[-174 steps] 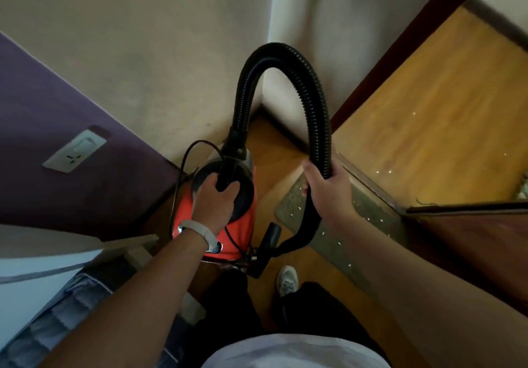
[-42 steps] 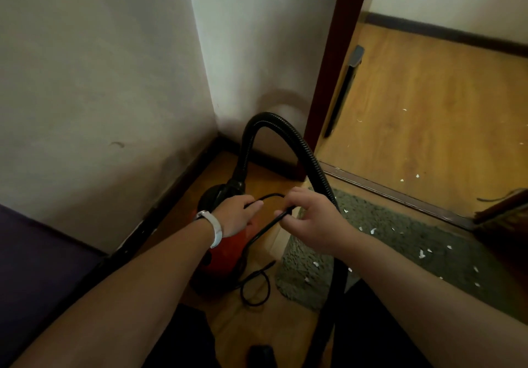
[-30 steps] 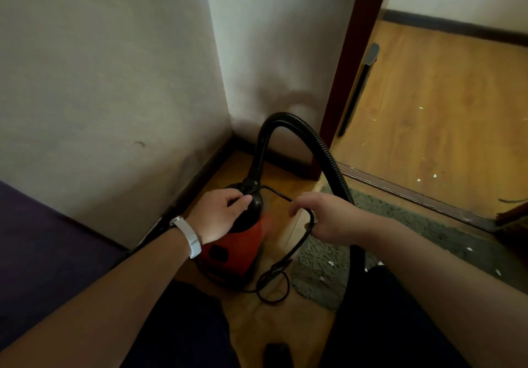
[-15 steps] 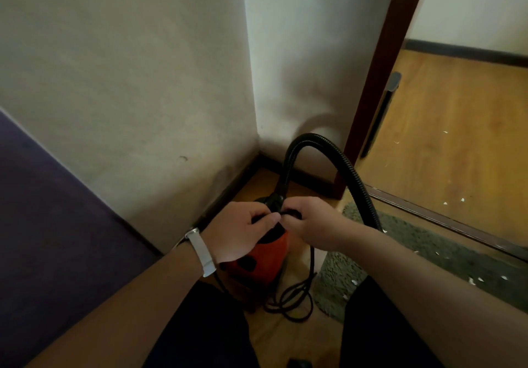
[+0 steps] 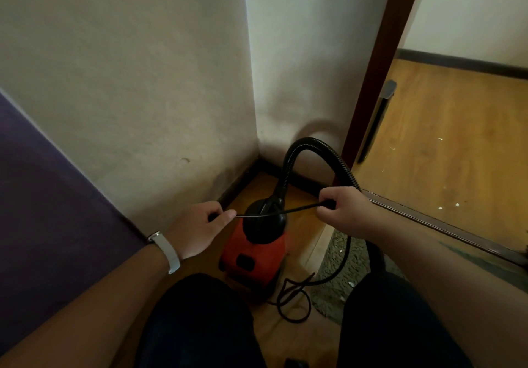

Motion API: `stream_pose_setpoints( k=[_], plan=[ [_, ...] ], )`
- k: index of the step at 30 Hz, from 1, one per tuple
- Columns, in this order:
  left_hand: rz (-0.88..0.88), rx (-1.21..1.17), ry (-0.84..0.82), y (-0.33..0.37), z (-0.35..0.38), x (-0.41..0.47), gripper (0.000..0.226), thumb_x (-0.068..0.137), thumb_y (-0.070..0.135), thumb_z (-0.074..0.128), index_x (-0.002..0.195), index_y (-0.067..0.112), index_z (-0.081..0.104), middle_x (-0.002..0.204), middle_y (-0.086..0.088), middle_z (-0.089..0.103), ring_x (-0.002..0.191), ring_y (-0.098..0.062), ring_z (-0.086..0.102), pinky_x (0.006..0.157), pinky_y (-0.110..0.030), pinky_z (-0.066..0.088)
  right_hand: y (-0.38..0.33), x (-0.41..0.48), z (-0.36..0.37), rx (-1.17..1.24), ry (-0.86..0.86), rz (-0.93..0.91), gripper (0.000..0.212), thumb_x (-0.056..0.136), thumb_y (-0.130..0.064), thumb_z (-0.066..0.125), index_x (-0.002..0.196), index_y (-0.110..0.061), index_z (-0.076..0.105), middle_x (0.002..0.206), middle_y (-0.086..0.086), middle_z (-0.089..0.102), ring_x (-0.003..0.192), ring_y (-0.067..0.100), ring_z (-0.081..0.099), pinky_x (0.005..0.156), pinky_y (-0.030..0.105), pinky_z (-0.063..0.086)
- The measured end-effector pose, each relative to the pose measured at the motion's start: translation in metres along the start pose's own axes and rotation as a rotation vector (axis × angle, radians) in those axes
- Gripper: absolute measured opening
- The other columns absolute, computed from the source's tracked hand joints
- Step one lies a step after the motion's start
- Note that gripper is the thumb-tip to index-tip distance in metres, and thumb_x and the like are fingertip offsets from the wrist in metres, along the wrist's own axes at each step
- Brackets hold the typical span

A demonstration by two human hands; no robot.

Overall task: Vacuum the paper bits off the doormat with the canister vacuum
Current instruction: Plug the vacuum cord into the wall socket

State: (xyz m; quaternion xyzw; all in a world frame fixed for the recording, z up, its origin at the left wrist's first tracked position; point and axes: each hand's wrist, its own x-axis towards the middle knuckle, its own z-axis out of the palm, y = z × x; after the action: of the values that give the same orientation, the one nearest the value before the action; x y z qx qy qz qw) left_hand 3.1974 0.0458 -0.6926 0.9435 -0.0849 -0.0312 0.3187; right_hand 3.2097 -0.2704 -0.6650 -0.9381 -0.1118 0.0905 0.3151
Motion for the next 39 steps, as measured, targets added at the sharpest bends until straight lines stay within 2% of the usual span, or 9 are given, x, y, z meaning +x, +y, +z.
stream_pose_setpoints(
  k=[5, 11, 14, 18, 23, 27, 31, 35, 39],
  plan=[
    [0.098, 0.098, 0.098, 0.033, 0.003, 0.008, 0.035, 0.095, 0.047, 0.053, 0.072, 0.020, 0.055, 0.054, 0.001, 0.048, 0.049, -0.013, 0.048, 0.046, -0.026, 0.033, -0.025, 0.000, 0.009, -0.152, -0.178, -0.097, 0.019, 0.093, -0.027, 0.060, 0.077, -0.030, 0.051, 0.072, -0.006, 0.058, 0.062, 0.010, 0.056, 0.059, 0.029, 0.048],
    [0.224, 0.048, -0.012, 0.063, 0.018, 0.007, 0.034, 0.099, 0.040, 0.049, 0.081, 0.013, 0.058, 0.057, 0.003, 0.046, 0.049, -0.010, 0.042, 0.048, -0.020, 0.032, -0.059, 0.010, 0.037, -0.104, -0.154, -0.244, 0.021, 0.102, -0.030, 0.048, 0.090, -0.015, 0.056, 0.078, 0.008, 0.062, 0.063, 0.023, 0.056, 0.053, 0.027, 0.040],
    [0.172, -0.091, -0.038, 0.054, 0.011, 0.002, 0.036, 0.101, 0.033, 0.048, 0.078, 0.006, 0.057, 0.054, 0.006, 0.041, 0.047, -0.005, 0.042, 0.047, -0.015, 0.033, -0.058, 0.010, 0.031, -0.101, -0.136, -0.278, 0.023, 0.104, -0.031, 0.046, 0.092, -0.017, 0.061, 0.079, 0.001, 0.063, 0.067, 0.015, 0.059, 0.059, 0.028, 0.045],
    [0.055, -0.167, -0.113, 0.016, -0.002, -0.007, 0.044, 0.100, 0.046, 0.043, 0.074, 0.012, 0.054, 0.054, 0.007, 0.038, 0.046, -0.006, 0.036, 0.051, -0.021, 0.033, -0.039, 0.010, 0.020, -0.050, -0.116, -0.213, 0.024, 0.104, -0.031, 0.046, 0.087, -0.022, 0.060, 0.077, -0.003, 0.062, 0.066, 0.011, 0.058, 0.065, 0.037, 0.050],
    [0.000, -0.054, -0.108, -0.024, -0.021, -0.019, 0.040, 0.094, 0.058, 0.035, 0.075, 0.028, 0.054, 0.058, 0.003, 0.041, 0.053, -0.017, 0.041, 0.056, -0.036, 0.037, -0.026, 0.015, 0.013, -0.042, -0.112, -0.100, 0.025, 0.104, -0.029, 0.047, 0.080, -0.025, 0.055, 0.076, -0.003, 0.058, 0.067, 0.013, 0.056, 0.061, 0.028, 0.042],
    [0.094, 0.078, -0.095, -0.015, -0.025, -0.018, 0.033, 0.102, 0.041, 0.040, 0.076, 0.028, 0.057, 0.062, 0.000, 0.054, 0.059, -0.023, 0.054, 0.059, -0.039, 0.045, -0.041, 0.018, 0.025, -0.026, -0.198, -0.116, 0.013, 0.099, -0.031, 0.052, 0.087, -0.027, 0.057, 0.083, -0.002, 0.063, 0.074, 0.017, 0.061, 0.064, 0.033, 0.049],
    [0.243, 0.268, -0.116, 0.014, -0.023, -0.013, 0.037, 0.103, 0.040, 0.039, 0.087, 0.018, 0.062, 0.069, -0.003, 0.059, 0.061, -0.019, 0.053, 0.059, -0.032, 0.042, -0.074, 0.020, 0.037, -0.087, -0.232, -0.245, 0.018, 0.100, -0.044, 0.050, 0.094, -0.029, 0.058, 0.077, -0.005, 0.061, 0.058, 0.005, 0.053, 0.054, 0.020, 0.040],
    [0.277, 0.204, 0.009, 0.013, -0.023, -0.012, 0.031, 0.100, 0.042, 0.045, 0.089, 0.021, 0.066, 0.075, 0.007, 0.058, 0.069, -0.010, 0.054, 0.062, -0.028, 0.043, -0.097, 0.021, 0.041, -0.144, -0.233, -0.324, 0.030, 0.102, -0.045, 0.047, 0.085, -0.022, 0.056, 0.067, -0.003, 0.050, 0.052, 0.009, 0.040, 0.051, 0.022, 0.031],
    [0.272, 0.163, 0.340, -0.009, -0.019, -0.021, 0.027, 0.092, 0.048, 0.053, 0.088, 0.024, 0.063, 0.082, 0.010, 0.055, 0.076, -0.008, 0.052, 0.066, -0.022, 0.042, -0.103, 0.023, 0.040, -0.084, -0.166, -0.338, 0.024, 0.101, -0.043, 0.051, 0.084, -0.027, 0.056, 0.065, -0.002, 0.053, 0.048, 0.007, 0.042, 0.047, 0.019, 0.032]
  ],
)
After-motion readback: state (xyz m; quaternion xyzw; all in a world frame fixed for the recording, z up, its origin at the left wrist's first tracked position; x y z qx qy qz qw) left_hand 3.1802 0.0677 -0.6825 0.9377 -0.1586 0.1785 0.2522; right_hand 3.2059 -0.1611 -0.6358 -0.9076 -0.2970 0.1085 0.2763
